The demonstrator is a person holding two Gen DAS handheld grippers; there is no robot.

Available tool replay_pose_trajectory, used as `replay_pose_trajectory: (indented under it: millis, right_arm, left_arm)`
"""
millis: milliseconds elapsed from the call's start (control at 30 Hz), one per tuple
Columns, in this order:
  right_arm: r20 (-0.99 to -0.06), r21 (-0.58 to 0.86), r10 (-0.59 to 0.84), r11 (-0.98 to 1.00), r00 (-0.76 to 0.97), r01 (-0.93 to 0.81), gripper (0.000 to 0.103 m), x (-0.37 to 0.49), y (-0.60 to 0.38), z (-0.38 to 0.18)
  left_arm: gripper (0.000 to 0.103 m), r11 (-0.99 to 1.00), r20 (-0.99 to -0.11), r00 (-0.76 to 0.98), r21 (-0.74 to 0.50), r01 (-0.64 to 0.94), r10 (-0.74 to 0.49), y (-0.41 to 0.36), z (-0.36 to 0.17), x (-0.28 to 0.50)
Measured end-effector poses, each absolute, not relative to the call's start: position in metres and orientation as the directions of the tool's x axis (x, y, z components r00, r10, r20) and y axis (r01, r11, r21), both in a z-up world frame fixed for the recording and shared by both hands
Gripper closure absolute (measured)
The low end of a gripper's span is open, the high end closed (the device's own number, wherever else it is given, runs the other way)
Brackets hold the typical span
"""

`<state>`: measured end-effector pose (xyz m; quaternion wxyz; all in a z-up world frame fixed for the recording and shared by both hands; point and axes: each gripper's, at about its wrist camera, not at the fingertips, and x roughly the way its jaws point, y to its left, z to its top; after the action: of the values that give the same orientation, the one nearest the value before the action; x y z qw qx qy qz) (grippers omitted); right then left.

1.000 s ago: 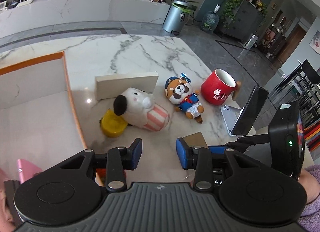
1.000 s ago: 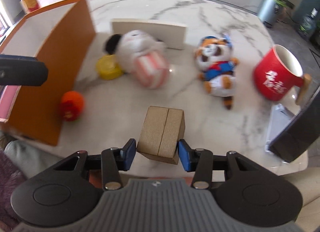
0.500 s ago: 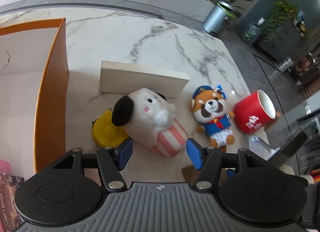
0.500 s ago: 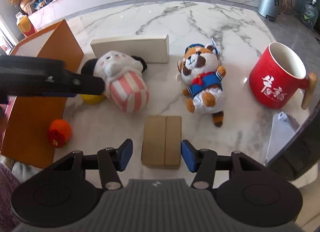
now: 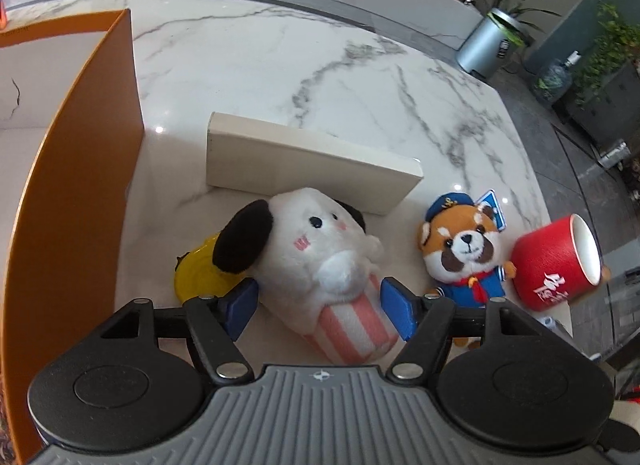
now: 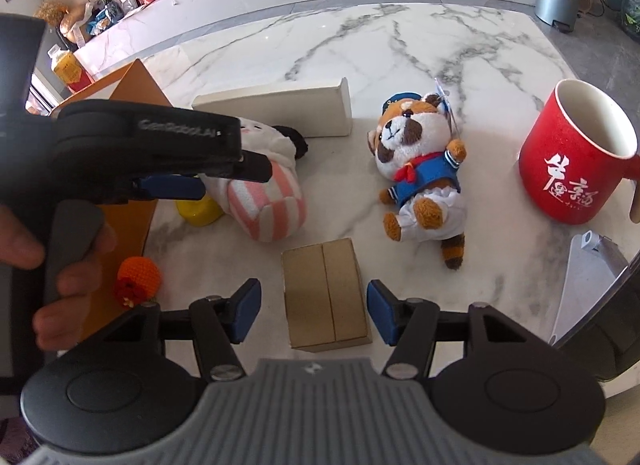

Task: Organize objects
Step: 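Grasp the kraft box with the right gripper while the left grasps the plush dog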

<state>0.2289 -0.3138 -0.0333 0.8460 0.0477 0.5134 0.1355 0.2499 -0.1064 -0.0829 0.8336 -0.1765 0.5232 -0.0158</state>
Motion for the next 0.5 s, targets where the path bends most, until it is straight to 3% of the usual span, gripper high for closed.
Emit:
replay_pose_trajectory:
  millis: [267,500]
  right_arm:
    - [-0.853,0.231,0.287,0.957,0.435,-0.177,0.042,0.23,-0.317,-0.036]
    - [-0.848,0.242,0.288,0.957,0.445,-0.16,0.043,0.231,-0.322,-0.035]
  left_arm:
    - [0.017,0.946,-0.869,0.471,-0.266,-0.184,-0.152,-0.117,-0.091,0.259]
    - [0.029,0.975,-0.856,0.498,-0.206,-0.078,-0.141,-0.127,-0.09,0.256]
